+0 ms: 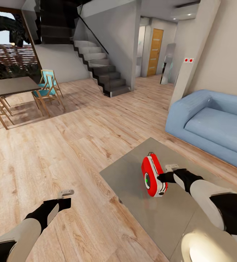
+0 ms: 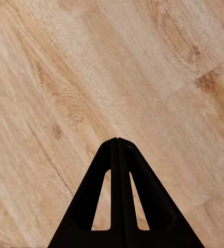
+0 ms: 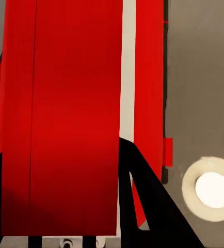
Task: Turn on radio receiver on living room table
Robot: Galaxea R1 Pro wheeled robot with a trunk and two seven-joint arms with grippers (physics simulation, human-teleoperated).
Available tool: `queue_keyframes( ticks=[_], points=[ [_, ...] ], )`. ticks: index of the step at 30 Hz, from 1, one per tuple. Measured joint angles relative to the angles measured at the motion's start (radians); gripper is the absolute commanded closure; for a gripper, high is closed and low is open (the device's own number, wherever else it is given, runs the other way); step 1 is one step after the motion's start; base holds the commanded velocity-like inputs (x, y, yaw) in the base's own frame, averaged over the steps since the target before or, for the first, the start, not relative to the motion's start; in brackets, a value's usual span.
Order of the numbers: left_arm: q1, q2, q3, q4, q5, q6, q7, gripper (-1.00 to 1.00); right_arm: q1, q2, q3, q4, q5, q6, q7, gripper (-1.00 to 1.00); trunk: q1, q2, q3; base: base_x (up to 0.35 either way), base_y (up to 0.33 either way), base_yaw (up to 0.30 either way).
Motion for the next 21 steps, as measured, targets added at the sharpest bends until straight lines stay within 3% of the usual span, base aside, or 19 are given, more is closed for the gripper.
queue_keyframes(
  ticks=[5,8,13,21],
  points=[
    [0.000,0.001,0.000,0.000,0.001,0.000,-0.001,1.00,0.031,-0.004,0.009,0.000,0.006,-0.015,0.007,1.00,0.000,0.000,0.000,0.000,0.000,0.000],
    [0.000,0.002,0.000,0.000,0.001,0.000,0.000,1.00,0.044,-0.029,-0.026,-0.004,-0.009,-0.015,0.009,1.00,0.000,0.000,0.000,0.000,0.000,0.000],
    [0.000,0.003,0.000,0.001,0.001,0.000,0.000,1.00,0.048,-0.050,-0.041,-0.004,-0.019,-0.013,0.013,1.00,0.000,0.000,0.000,0.000,0.000,0.000],
    [0.000,0.004,0.000,0.012,0.001,0.000,-0.001,1.00,0.056,-0.058,-0.047,-0.016,-0.018,-0.012,0.019,1.00,0.000,0.000,0.000,0.000,0.000,0.000]
  ],
)
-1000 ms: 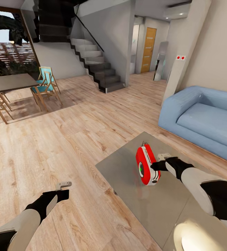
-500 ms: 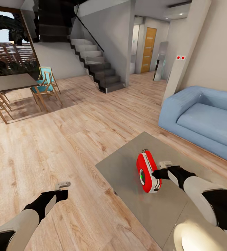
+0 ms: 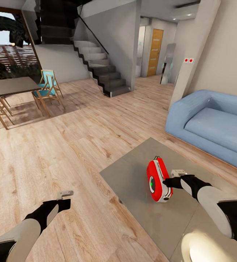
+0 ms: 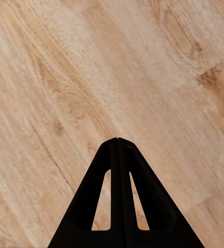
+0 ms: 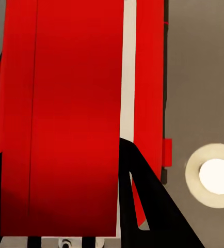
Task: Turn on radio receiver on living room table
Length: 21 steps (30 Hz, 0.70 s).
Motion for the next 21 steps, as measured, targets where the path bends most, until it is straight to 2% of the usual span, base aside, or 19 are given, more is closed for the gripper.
queue_keyframes(
  ticks=[21],
  points=[
    [0.000,0.000,0.000,0.001,-0.001,0.000,0.000,1.00,-0.001,0.001,-0.003,0.002,0.004,0.000,-0.001,1.00,0.000,0.000,0.000,0.000,0.000,0.000]
  ],
)
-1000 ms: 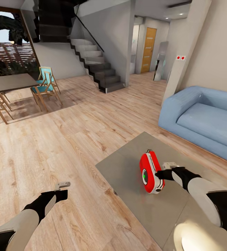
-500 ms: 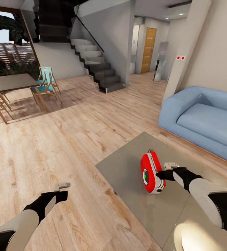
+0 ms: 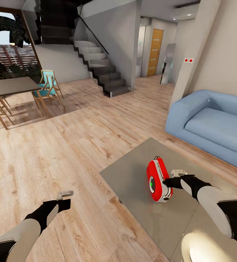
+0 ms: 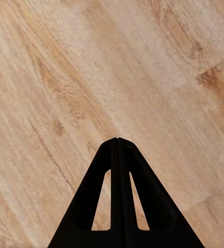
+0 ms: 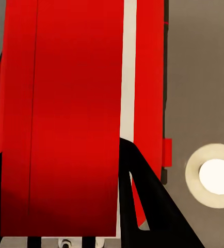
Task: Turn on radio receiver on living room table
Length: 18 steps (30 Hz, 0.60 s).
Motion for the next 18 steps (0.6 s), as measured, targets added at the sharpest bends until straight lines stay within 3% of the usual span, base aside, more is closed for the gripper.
queue_keyframes(
  ticks=[1,2,3,18],
  points=[
    [0.000,0.000,0.000,0.000,0.000,0.000,0.000,1.00,0.000,0.000,0.000,0.000,0.000,0.000,0.000,-1.00,0.000,0.000,0.000,0.000,0.000,0.000],
    [0.000,0.000,0.000,0.000,0.000,0.000,0.000,1.00,0.004,0.000,0.028,0.011,0.008,-0.002,-0.003,-1.00,0.000,0.000,0.000,0.000,0.000,0.000],
    [0.000,0.000,0.000,0.000,-0.001,0.000,0.000,1.00,0.005,-0.001,0.032,0.012,0.009,-0.002,-0.002,-1.00,0.000,0.000,0.000,0.000,0.000,0.000],
    [0.000,0.000,0.000,0.000,-0.001,0.000,0.000,1.00,0.005,0.000,0.033,0.012,0.008,-0.002,-0.002,-1.00,0.000,0.000,0.000,0.000,0.000,0.000]
  ],
)
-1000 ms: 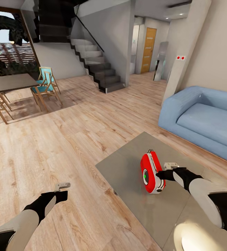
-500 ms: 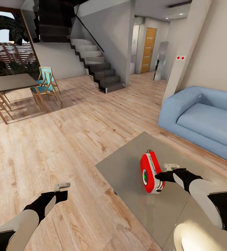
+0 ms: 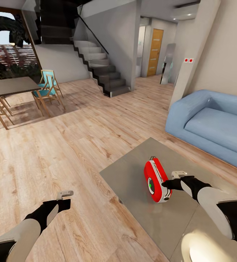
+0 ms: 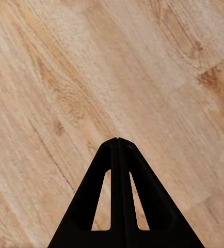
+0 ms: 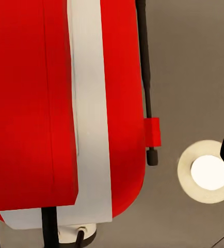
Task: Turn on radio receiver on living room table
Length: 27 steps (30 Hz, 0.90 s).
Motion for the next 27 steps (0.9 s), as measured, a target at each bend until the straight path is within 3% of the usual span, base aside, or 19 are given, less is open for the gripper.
queue_keyframes(
  ticks=[27],
  points=[
    [0.000,0.001,0.000,0.000,0.000,0.000,0.000,1.00,0.000,0.002,0.002,0.000,0.000,0.000,0.000,-1.00,0.000,0.000,0.000,-0.001,0.000,0.000]
  ],
)
